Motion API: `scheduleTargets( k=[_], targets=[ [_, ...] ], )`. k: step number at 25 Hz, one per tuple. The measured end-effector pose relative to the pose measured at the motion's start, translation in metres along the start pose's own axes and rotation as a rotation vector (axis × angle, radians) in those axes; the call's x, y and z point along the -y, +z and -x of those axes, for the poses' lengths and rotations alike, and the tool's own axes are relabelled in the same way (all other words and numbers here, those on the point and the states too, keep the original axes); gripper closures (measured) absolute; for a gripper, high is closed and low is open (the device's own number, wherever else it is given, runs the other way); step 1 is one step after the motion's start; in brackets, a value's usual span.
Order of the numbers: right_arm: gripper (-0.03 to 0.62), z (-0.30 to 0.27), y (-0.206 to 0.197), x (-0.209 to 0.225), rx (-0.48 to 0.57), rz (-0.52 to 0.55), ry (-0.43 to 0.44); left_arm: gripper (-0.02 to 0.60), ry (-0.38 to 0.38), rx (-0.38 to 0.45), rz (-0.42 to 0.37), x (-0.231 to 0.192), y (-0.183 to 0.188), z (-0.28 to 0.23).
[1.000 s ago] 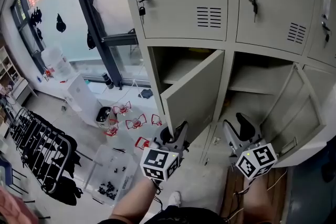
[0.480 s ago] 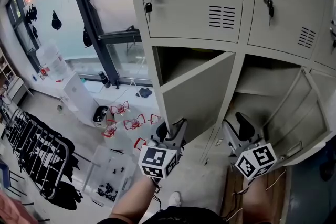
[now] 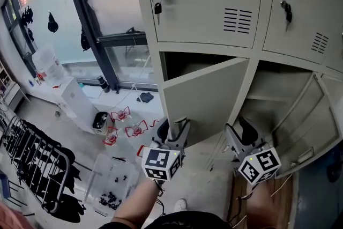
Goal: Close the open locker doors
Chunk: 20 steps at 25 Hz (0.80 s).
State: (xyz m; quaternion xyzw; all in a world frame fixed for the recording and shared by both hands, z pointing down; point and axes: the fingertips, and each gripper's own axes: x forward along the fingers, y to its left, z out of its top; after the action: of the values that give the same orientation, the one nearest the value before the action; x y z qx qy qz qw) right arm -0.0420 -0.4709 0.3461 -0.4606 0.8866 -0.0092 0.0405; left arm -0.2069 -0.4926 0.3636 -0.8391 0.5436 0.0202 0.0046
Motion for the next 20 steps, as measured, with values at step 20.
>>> scheduleTargets(
  k=[20],
  targets=[
    [0.393, -0.016, -0.005, 0.006, -0.028, 0.018, -0.092, 0.298, 0.212, 0.000, -0.046, -0.063, -0.003, -0.045]
  ],
)
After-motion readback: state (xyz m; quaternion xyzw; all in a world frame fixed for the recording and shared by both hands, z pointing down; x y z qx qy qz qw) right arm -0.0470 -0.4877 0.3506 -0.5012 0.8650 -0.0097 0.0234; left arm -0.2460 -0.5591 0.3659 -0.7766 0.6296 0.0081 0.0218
